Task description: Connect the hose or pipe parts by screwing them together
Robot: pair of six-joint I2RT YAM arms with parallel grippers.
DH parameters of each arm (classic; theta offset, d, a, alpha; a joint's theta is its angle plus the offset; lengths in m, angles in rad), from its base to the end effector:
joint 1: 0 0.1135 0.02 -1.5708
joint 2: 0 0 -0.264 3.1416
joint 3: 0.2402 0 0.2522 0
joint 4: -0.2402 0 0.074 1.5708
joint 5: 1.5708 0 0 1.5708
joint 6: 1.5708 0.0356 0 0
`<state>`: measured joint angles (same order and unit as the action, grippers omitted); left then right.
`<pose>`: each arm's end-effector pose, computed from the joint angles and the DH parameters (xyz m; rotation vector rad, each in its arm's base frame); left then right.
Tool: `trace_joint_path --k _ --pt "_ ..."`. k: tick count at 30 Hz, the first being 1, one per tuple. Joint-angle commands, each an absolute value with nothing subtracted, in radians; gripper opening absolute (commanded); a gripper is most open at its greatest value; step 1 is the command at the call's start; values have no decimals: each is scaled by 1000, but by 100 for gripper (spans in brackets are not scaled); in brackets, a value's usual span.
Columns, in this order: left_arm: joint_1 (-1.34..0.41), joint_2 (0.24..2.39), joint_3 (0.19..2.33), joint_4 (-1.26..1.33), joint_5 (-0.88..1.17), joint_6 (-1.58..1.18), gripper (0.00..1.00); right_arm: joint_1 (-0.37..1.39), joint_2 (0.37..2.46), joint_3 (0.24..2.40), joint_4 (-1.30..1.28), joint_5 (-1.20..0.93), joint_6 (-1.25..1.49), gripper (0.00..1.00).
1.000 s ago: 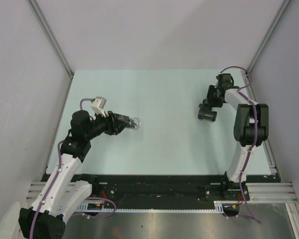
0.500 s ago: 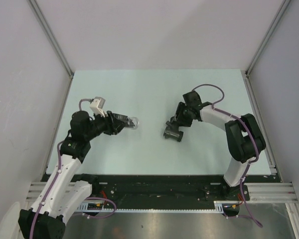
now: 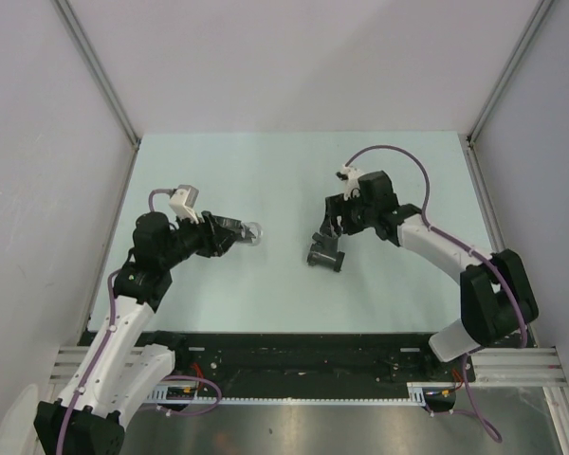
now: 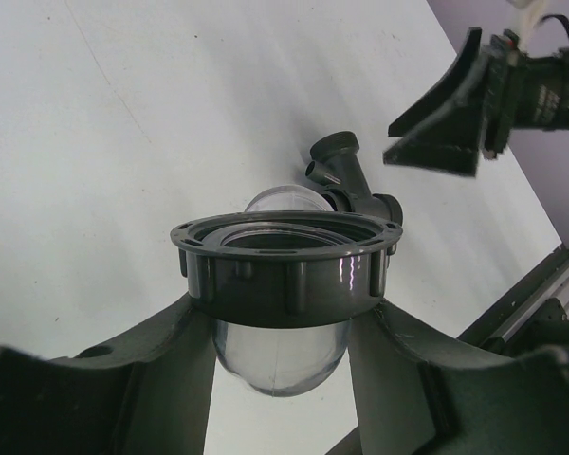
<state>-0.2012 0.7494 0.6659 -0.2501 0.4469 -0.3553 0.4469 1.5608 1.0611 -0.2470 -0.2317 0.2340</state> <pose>0.1695 -0.0503 0.2980 0.1624 1.9445 -0.7975 0.3039 0.1547 0.2390 -0.3716 2.3432 0.6057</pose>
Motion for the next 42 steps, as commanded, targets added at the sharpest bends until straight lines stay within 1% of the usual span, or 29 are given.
trace_joint_path --k 1,2,3,5,6,8,12,21,28,36,40,42 --pt "-196 724 669 -225 434 -331 0 469 1419 921 -48 -522 -173 74" --pt "-196 723 669 -227 433 -331 0 468 1399 895 -20 -537 -245 75" --pt "-196 719 669 -227 433 -331 0 463 1360 861 56 -546 -267 75" --pt "-196 719 669 -226 433 -331 0 453 1329 769 124 -604 -319 76" --pt "-196 718 669 -227 433 -331 0 446 1322 740 190 -632 -383 76" --pt "-196 716 669 -229 433 -333 0 448 1319 689 241 -686 -422 77" --pt "-196 706 667 -230 431 -333 0 449 1359 681 241 -709 -436 77" --pt "-196 716 669 -229 440 -337 0 503 1436 692 261 -617 -488 77" --pt "-196 712 667 -229 434 -337 0 551 1543 830 83 -546 -517 75" --pt "-196 710 667 -230 437 -337 0 591 1617 908 5 -433 -547 75" --pt "-196 707 667 -230 430 -337 0 607 1638 925 -40 -419 -566 74" --pt "-196 706 667 -230 428 -337 0 612 1644 934 -44 -419 -568 72"
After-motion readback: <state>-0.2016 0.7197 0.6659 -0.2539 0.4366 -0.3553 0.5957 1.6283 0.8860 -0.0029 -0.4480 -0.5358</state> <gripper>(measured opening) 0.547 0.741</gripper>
